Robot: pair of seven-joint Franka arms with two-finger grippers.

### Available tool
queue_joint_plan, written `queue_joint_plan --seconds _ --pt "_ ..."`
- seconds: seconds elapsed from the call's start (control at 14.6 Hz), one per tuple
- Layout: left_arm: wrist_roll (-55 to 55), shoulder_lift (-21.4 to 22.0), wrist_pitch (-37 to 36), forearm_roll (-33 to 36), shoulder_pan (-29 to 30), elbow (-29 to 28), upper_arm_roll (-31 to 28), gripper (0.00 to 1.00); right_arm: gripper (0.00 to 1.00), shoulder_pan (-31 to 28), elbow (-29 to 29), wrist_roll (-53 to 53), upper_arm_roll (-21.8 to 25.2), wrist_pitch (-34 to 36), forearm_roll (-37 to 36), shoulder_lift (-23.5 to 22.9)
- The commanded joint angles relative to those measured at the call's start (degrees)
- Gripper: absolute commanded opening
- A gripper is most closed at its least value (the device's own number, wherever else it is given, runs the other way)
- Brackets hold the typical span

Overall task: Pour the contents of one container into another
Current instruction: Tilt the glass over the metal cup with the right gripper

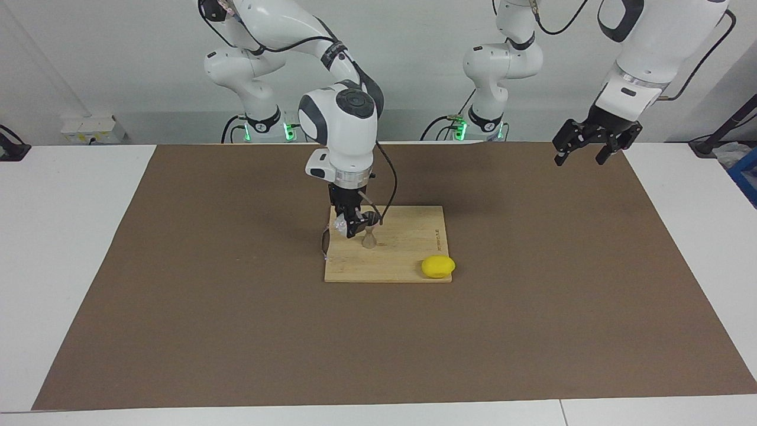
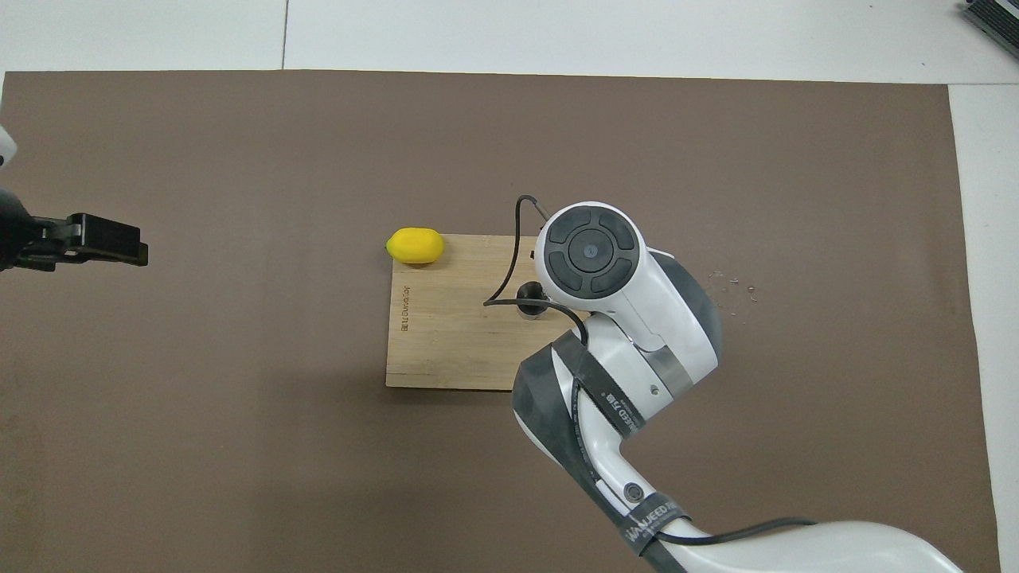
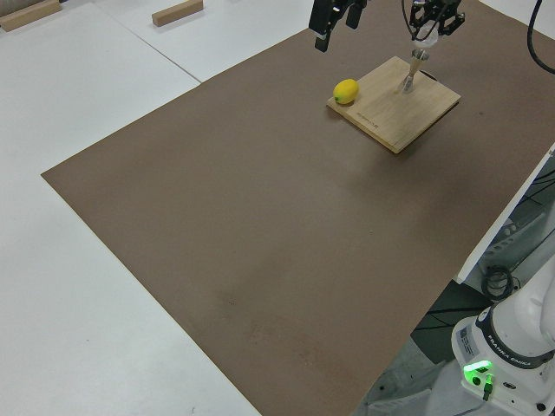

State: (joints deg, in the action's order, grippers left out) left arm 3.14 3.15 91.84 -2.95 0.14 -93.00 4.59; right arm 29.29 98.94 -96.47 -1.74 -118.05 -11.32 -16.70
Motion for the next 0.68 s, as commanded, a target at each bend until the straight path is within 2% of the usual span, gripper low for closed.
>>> queue_joint_plan --seconds 0.0,0.14,0.62 --pt "-1.82 0.18 -3.50 1.10 0.83 1.42 0.77 1.00 0.00 0.94 -1.30 -1.53 -0.37 1.25 -2.21 -0.44" --pt "-3.22 0.27 -5.71 1.01 1.00 2.65 0.77 1.00 0.00 0.94 -1.30 -1.53 -0.37 1.24 -3.00 -0.35" --pt "-2.88 1.24 -4.30 1.10 1.53 0.90 0.86 1.00 0.00 1.03 -2.26 -2.40 -0.37 1.51 -1.87 -0.52"
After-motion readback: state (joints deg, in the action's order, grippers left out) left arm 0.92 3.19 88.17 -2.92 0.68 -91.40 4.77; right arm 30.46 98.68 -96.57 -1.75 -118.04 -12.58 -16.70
